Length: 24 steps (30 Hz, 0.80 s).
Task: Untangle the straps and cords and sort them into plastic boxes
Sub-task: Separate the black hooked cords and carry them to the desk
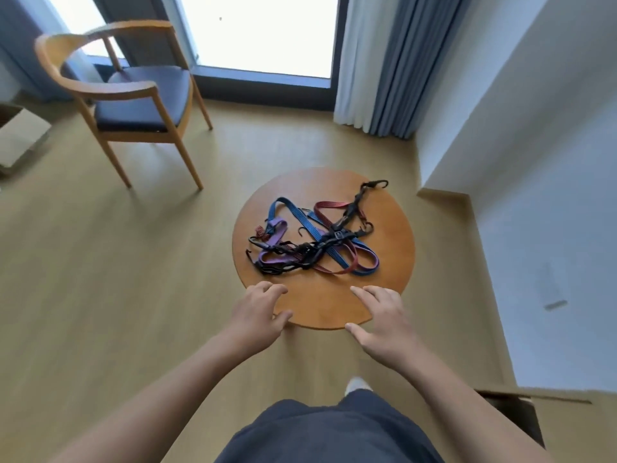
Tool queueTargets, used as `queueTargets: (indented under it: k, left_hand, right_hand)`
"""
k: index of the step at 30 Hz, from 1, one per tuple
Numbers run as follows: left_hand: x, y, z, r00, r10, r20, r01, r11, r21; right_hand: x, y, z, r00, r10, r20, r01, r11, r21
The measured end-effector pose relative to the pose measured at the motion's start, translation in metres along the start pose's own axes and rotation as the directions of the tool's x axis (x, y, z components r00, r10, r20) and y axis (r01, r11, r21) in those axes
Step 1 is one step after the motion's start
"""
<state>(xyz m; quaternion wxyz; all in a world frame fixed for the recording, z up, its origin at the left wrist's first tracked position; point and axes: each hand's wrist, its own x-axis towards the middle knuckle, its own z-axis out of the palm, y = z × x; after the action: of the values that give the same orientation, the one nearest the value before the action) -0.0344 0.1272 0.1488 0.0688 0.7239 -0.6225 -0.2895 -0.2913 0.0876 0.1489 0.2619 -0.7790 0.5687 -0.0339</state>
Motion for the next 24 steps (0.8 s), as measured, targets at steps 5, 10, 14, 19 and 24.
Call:
queueTargets:
  k: [5,10,14,19,24]
  left_hand:
    - [0.036,-0.004,0.007,0.996,-0.089,0.031,0.090,0.995,-0.036]
    - [0.083,0.006,0.011,0.978,-0.205,0.042,0.207,0.976,-0.070]
    - [0.115,0.017,0.012,0.952,-0.287,0.109,0.296,0.952,-0.075]
    - [0.163,0.031,0.015,0.933,-0.321,0.166,0.335,0.940,-0.066]
    - [0.201,0.045,0.023,0.928,-0.323,0.188,0.340,0.938,-0.065]
  right_hand:
    - [0.079,0.010,-0.001,0.991,-0.051,0.120,0.059,0.996,-0.063]
    - [0.172,0.031,0.001,0.957,-0.040,0.286,0.074,0.991,-0.110]
    - [0.236,0.050,0.007,0.919,-0.005,0.394,0.067,0.987,-0.145]
    - [0.307,0.071,0.030,0.875,0.016,0.483,0.089,0.977,-0.194]
    - [0.335,0.085,0.056,0.878,-0.026,0.477,0.207,0.920,-0.331]
